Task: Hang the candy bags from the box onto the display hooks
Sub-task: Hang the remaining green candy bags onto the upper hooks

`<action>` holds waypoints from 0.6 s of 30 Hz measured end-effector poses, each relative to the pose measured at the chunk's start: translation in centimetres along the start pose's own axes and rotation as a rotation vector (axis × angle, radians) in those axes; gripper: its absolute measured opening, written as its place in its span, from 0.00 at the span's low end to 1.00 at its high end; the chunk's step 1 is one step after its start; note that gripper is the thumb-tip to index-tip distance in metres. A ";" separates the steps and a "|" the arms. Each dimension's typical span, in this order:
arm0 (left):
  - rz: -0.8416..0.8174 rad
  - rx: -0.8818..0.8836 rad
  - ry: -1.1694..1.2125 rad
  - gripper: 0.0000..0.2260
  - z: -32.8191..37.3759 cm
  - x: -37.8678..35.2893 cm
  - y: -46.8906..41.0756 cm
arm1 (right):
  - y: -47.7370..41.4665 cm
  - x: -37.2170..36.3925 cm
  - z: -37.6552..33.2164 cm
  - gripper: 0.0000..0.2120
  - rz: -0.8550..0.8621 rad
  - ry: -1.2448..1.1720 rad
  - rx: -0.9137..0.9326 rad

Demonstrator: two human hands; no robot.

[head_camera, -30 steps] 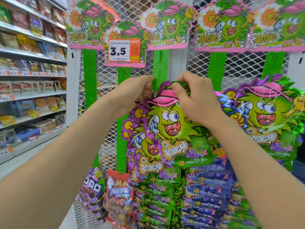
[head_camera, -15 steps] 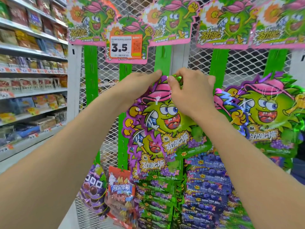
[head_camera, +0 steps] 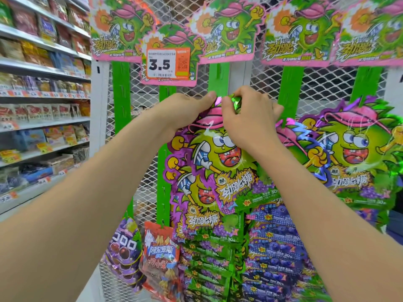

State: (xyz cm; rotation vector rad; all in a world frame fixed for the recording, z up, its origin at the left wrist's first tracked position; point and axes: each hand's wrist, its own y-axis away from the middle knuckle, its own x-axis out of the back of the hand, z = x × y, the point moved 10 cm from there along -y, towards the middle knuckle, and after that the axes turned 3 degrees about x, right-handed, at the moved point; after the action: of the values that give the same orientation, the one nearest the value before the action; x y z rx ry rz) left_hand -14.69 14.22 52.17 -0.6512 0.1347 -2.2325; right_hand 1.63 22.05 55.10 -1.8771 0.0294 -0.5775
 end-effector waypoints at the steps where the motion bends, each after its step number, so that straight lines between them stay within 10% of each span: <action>1: 0.026 -0.015 -0.021 0.30 0.2 0.1 0.1 | 0.0 -0.1 0.0 0.15 -0.008 -0.011 -0.012; 12: 0.048 -0.236 -0.179 0.24 0.8 -0.9 1.0 | 1.7 -1.1 1.1 0.14 -0.093 -0.045 -0.025; 18: 0.336 -0.559 -0.337 0.10 -0.2 -0.4 3.9 | 6.4 0.7 2.3 0.14 0.106 -0.027 0.087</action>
State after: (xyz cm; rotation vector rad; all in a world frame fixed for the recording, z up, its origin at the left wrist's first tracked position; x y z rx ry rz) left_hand -11.98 11.83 50.65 -1.1960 0.6606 -1.7292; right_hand 4.78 21.47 49.08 -1.7867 0.0839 -0.4735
